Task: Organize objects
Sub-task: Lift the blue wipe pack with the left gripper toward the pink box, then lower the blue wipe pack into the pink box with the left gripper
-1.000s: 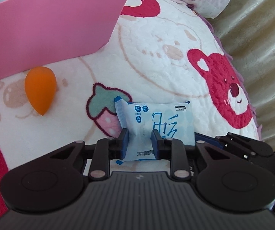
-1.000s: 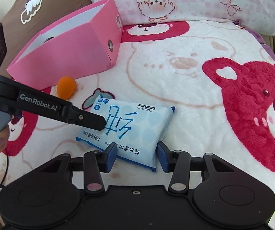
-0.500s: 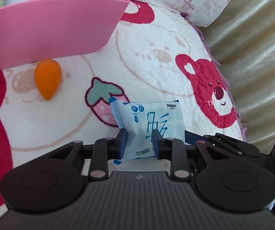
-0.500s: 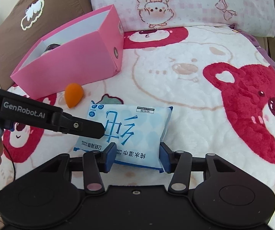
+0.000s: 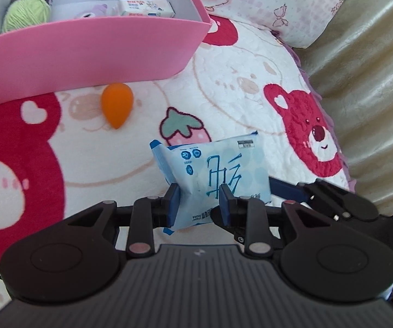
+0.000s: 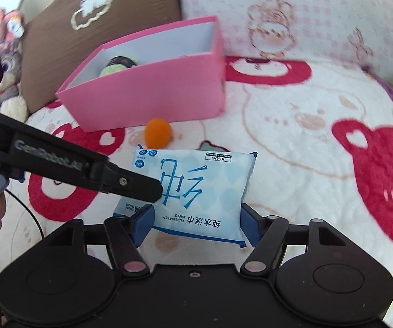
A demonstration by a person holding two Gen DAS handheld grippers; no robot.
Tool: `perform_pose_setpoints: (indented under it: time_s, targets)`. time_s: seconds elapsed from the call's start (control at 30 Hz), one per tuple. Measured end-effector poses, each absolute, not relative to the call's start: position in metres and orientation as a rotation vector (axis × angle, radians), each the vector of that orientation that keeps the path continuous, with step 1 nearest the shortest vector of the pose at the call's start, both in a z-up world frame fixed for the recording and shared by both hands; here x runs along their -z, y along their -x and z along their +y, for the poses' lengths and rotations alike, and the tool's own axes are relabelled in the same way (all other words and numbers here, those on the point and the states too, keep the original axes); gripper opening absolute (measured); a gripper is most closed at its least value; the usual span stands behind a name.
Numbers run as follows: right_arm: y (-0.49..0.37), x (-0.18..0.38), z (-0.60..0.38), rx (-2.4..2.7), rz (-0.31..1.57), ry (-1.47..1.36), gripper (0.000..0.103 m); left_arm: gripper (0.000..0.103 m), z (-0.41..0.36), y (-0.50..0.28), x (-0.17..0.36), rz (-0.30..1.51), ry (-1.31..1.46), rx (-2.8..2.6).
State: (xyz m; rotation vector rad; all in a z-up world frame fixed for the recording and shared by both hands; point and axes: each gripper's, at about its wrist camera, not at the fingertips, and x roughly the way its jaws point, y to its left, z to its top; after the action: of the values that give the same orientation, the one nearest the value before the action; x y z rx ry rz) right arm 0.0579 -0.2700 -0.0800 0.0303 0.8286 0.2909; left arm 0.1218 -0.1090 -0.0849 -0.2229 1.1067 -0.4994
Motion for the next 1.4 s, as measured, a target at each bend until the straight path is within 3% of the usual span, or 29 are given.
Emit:
perform_pose_setpoints:
  time_s: [0.23, 1.4]
  targets:
    - [-0.045, 0.059, -0.245, -0.335, 0.792, 0.023, 0.084, 0.034, -0.086, -0.112, 0.065, 1.085, 0.249, 0.488]
    - [-0.058, -0.052, -0.165, -0.501, 0.698, 0.231, 0.091, 0.034, -0.008, -0.089, -0.046, 0.938, 0.236, 0.419]
